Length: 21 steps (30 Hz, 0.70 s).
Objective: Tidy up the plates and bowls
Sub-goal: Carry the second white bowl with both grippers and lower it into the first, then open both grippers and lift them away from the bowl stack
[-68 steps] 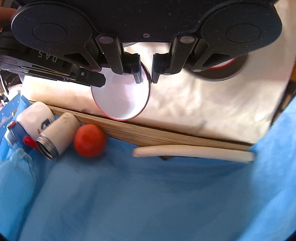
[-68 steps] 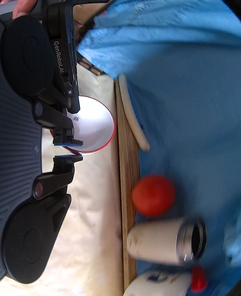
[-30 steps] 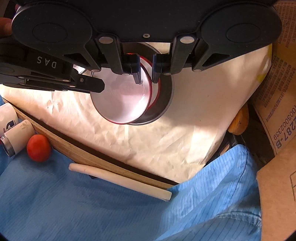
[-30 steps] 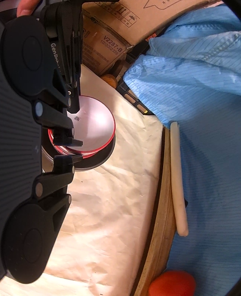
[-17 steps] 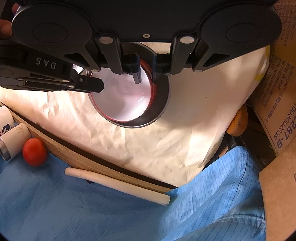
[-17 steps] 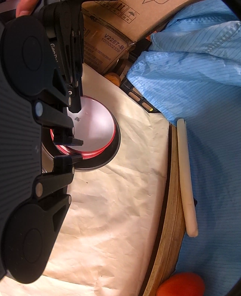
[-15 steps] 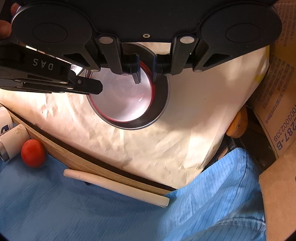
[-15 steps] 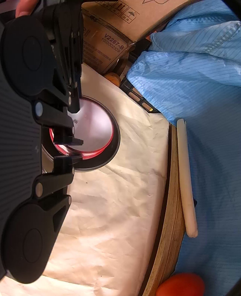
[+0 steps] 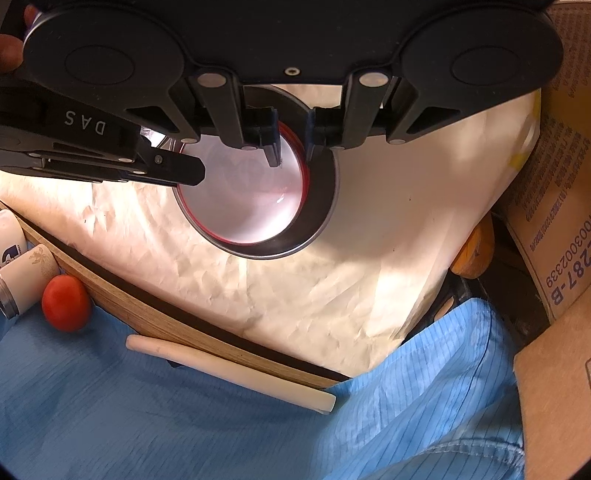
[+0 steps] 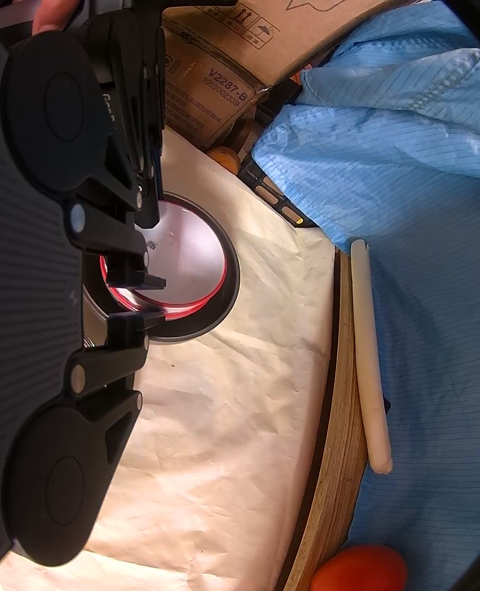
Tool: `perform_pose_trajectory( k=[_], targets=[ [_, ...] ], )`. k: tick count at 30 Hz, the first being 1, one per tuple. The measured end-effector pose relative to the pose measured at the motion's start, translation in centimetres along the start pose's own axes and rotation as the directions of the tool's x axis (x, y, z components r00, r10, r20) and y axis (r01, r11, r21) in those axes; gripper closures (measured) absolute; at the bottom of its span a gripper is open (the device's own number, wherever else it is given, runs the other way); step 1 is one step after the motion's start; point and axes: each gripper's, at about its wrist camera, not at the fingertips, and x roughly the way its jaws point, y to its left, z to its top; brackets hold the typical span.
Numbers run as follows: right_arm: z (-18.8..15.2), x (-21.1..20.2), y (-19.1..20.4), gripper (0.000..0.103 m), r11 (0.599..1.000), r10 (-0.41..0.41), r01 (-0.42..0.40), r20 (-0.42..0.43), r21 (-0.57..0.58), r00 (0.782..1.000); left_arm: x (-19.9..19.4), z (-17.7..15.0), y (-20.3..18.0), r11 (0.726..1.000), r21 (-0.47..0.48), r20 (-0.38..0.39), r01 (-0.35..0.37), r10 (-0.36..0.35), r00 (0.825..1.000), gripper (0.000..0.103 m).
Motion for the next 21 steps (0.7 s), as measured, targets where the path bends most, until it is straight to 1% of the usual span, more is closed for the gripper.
perform_pose_trajectory(
  k=[3, 5, 10, 12, 14, 15, 16, 17, 19, 20, 21],
  targets=[
    [-0.1, -0.2, 0.0, 0.087, 1.0, 0.0, 0.0, 0.008, 0.001, 1.0, -0.1, 0.0, 0.2, 1.0, -0.007, 0.002, -0.002, 0.002, 1.0, 0.084],
    [-0.1, -0.3, 0.0, 0.085, 1.0, -0.004, 0.004, 0.016, 0.001, 1.0, -0.2, 0.0, 0.3, 1.0, -0.017, 0.009, -0.001, 0.001, 1.0, 0.084],
    [-0.3, -0.9, -0.1, 0.081, 1.0, -0.01, 0.01, 0.036, 0.0, 0.999, -0.5, -0.2, 0.1, 1.0, -0.02, 0.018, -0.002, 0.003, 1.0, 0.078],
    [-0.4, -1.3, -0.1, 0.078, 1.0, -0.016, 0.017, 0.053, -0.01, 0.998, -0.8, -0.3, 0.1, 1.0, -0.022, 0.03, 0.001, -0.001, 1.0, 0.074],
    [-0.5, -1.8, -0.2, 0.072, 1.0, -0.021, 0.023, 0.071, -0.017, 0.997, -1.2, -0.5, 0.1, 1.0, -0.027, 0.043, 0.005, -0.004, 0.999, 0.07],
    [-0.5, -2.0, -0.3, 0.07, 1.0, -0.021, 0.023, 0.079, -0.021, 0.997, -1.4, -0.5, 0.0, 1.0, -0.03, 0.053, 0.003, -0.002, 0.999, 0.065],
    [-0.5, -2.2, -0.3, 0.066, 0.999, -0.022, 0.024, 0.087, -0.024, 0.996, -1.7, -0.6, 0.0, 1.0, -0.031, 0.061, -0.002, 0.004, 0.998, 0.061],
    [-0.5, -2.5, -0.4, 0.061, 0.999, -0.023, 0.026, 0.095, -0.028, 0.995, -2.0, -0.7, 0.0, 0.999, -0.034, 0.069, -0.015, 0.017, 0.997, 0.054],
    [-0.5, -3.0, -0.4, 0.056, 0.999, -0.027, 0.031, 0.11, -0.037, 0.994, -2.5, -0.8, 0.2, 0.999, -0.042, 0.087, -0.024, 0.028, 0.996, 0.052],
    [-0.6, -3.3, -0.4, 0.051, 0.999, -0.028, 0.033, 0.117, -0.04, 0.993, -2.7, -0.9, 0.3, 0.998, -0.049, 0.091, -0.025, 0.029, 0.995, 0.05],
    [-0.6, -3.6, -0.5, 0.049, 0.998, -0.03, 0.035, 0.124, -0.043, 0.992, -3.0, -1.0, 0.5, 0.998, -0.058, 0.096, -0.027, 0.033, 0.995, 0.048]
  ],
)
